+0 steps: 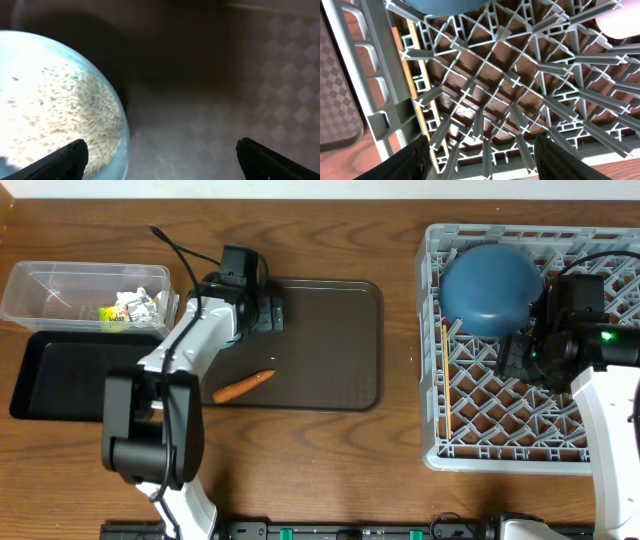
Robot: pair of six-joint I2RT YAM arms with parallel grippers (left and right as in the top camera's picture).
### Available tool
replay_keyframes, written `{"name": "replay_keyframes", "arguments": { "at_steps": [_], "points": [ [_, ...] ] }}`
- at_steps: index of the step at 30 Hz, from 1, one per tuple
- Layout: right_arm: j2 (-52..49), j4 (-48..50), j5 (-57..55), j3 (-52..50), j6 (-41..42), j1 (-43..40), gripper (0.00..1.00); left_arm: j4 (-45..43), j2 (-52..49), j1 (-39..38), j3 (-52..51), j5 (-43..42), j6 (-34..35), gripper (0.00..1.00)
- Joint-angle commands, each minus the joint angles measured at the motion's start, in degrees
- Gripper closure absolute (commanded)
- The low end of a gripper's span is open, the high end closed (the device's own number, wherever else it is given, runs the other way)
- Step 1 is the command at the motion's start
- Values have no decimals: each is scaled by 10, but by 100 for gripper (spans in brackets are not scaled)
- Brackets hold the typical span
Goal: Sort waste into correct bins and load items into the dishwasher rack
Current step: 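Move the left gripper to the light-blue rice bowl rim and grasp it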
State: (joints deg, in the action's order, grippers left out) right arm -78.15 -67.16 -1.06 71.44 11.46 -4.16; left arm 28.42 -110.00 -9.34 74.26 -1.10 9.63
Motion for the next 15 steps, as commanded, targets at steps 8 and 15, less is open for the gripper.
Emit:
{"name": "replay_keyframes", "arguments": {
  "at_steps": [8, 15],
  "points": [
    [-1, -1, -2, -4, -8, -8, 33, -9, -39, 0, -3, 7, -10, 19],
    [-1, 2, -2, -10, -8, -8, 33, -13, -39, 0, -3, 7, -10, 49]
  ]
}}
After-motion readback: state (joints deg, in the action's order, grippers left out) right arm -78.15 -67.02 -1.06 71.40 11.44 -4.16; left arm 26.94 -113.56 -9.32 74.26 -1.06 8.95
